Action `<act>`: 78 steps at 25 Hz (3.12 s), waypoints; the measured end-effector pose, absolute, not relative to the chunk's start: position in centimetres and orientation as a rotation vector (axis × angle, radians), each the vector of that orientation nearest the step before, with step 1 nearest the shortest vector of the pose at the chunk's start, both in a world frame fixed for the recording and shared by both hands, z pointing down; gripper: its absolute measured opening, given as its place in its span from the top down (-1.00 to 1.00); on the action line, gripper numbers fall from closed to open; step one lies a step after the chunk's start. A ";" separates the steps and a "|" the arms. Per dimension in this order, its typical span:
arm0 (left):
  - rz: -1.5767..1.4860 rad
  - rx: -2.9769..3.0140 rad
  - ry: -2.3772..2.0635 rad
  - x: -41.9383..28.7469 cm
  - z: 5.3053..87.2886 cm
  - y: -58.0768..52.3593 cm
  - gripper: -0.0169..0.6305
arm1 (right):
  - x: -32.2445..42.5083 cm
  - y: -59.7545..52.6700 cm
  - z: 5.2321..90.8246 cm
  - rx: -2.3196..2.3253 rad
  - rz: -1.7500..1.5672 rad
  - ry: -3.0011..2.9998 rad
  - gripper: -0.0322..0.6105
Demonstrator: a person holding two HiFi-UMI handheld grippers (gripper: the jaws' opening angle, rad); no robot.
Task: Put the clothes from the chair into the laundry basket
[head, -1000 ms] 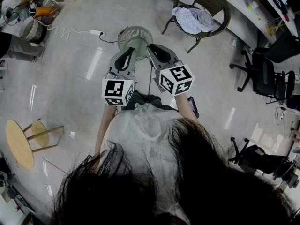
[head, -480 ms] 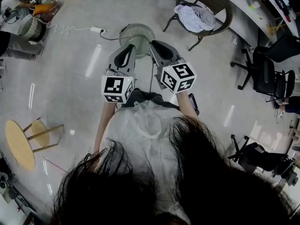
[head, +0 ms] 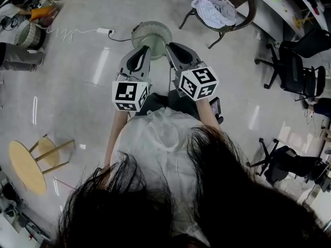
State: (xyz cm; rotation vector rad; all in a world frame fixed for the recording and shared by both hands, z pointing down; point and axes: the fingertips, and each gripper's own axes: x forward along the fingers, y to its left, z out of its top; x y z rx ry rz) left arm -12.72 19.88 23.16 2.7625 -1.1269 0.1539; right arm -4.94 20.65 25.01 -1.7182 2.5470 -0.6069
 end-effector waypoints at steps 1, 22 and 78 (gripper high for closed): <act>0.156 2.764 -1.115 -12.7 23.3 19.9 0.85 | -4.9 20.7 25.1 -1.729 -0.610 2.543 0.72; 0.186 2.845 -0.837 -2.3 24.9 15.5 0.85 | 5.9 17.2 27.5 -1.944 -0.667 2.350 0.72; 0.750 2.577 -0.703 28.0 58.2 -10.8 0.85 | 47.2 -12.4 77.3 -2.116 -1.593 2.931 -0.03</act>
